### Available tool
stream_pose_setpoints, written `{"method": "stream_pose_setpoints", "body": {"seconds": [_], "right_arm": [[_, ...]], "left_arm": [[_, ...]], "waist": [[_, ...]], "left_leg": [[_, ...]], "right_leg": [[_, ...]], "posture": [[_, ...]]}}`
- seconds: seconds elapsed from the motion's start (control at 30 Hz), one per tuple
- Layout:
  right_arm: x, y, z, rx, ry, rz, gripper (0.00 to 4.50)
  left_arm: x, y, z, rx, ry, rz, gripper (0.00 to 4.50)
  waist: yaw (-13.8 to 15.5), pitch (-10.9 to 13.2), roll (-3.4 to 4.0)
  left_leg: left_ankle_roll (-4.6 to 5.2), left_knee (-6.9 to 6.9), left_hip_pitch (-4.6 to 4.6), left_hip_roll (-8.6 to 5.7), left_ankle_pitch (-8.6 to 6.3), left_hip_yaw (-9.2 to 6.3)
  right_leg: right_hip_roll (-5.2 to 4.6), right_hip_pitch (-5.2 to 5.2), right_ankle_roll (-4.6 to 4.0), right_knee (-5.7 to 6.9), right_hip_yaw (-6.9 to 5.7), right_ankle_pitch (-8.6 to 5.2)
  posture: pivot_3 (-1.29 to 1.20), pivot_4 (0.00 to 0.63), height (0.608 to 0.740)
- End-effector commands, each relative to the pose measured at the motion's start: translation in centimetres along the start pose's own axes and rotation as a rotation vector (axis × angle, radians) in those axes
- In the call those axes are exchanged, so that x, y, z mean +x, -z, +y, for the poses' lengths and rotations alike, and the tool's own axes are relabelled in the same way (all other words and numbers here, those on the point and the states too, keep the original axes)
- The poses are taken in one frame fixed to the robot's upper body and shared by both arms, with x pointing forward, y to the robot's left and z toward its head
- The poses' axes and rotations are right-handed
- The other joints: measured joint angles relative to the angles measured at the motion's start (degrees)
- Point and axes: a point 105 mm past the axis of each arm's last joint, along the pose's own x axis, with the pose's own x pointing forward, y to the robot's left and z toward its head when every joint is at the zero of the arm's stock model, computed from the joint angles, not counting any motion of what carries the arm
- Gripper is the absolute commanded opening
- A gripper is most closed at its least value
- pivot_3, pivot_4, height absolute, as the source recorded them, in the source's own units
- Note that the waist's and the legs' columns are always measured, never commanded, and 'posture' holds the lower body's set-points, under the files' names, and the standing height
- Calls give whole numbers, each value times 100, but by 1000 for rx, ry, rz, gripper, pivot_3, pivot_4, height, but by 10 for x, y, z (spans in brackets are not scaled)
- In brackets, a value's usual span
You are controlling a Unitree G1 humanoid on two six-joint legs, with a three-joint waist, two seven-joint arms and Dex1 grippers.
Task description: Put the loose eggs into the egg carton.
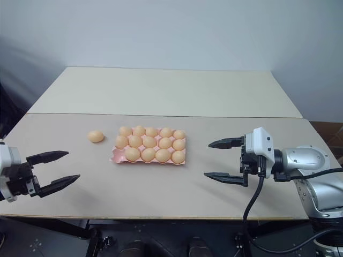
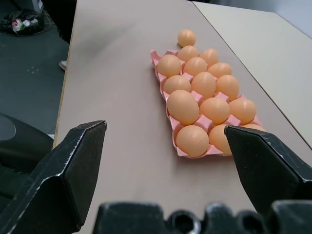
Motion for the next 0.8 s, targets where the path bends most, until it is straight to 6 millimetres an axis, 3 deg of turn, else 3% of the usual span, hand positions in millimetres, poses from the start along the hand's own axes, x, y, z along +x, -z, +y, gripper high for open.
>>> {"method": "stream_pose_setpoints", "body": {"seconds": [0.03,0.23,0.47,0.8], "right_arm": [[-1,-11,-1,-56,7,-15,4500],[2,-13,-1,-65,11,-24,4500],[4,-17,-1,-82,13,-30,4500],[2,-21,4,-98,30,-33,4500]], "left_arm": [[11,-6,18,-15,-106,-35,4478],[46,5,67,-18,-349,-9,4478],[94,23,110,-158,-557,-26,4478],[128,68,110,-288,-529,93,4478]], "waist": [[11,0,0],[44,-1,-1],[41,-1,-3],[15,-2,-3]], "left_leg": [[0,0,1,0,0,0],[0,2,1,-4,0,-3],[0,5,-5,-6,0,-5],[0,10,-12,-7,1,-6]], "right_leg": [[0,1,0,1,0,0],[0,6,0,0,-1,1],[0,2,0,1,-1,2],[0,-1,1,2,-1,2]], "posture": [[0,150,740],[0,150,740],[0,150,740],[0,150,740]]}}
